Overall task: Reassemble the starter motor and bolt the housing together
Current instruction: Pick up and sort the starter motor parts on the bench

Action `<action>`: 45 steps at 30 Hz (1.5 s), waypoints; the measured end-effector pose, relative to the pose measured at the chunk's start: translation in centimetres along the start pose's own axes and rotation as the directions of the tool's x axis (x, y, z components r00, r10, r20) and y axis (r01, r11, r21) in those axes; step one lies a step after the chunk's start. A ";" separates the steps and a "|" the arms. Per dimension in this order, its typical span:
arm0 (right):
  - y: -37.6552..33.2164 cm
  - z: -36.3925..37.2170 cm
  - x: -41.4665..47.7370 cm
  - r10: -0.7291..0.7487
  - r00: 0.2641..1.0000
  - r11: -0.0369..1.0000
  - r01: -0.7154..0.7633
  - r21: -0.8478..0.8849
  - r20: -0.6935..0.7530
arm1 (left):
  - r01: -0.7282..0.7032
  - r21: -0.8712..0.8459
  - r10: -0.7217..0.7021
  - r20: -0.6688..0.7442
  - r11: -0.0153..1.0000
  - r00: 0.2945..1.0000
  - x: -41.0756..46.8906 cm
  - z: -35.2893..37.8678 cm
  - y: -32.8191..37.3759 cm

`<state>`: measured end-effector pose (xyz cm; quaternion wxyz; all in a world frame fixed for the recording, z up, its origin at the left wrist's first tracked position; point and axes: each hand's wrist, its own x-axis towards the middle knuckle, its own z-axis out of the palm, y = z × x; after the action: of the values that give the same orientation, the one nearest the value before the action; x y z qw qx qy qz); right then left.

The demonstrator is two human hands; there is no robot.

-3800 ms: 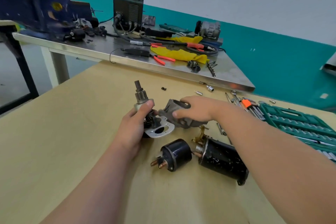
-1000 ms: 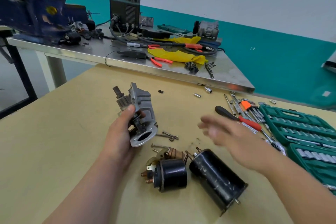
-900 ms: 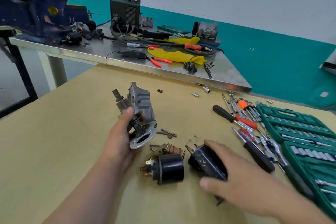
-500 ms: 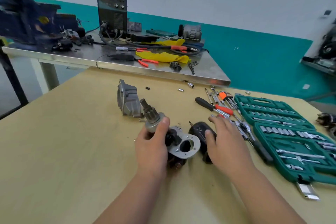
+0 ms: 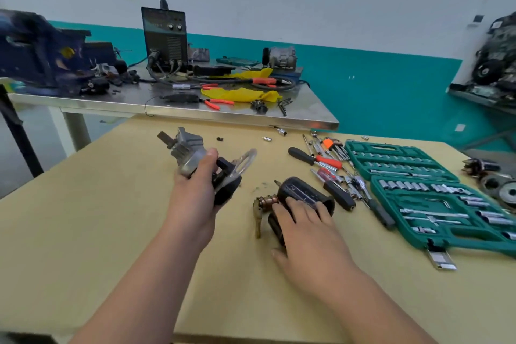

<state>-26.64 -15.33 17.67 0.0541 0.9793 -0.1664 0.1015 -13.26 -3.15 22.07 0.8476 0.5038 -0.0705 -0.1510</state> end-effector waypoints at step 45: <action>0.4 0.1 -4.8 0.069 0.997 0.391 0.004 0.921 -0.034 | -0.389 0.533 0.395 0.110 0.751 0.912 -8.8 -0.2 -4.5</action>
<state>-31.13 -14.19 16.53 -0.4916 0.8392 -0.0998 0.2098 -22.38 -2.12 18.33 0.6821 0.6979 -0.2104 0.0587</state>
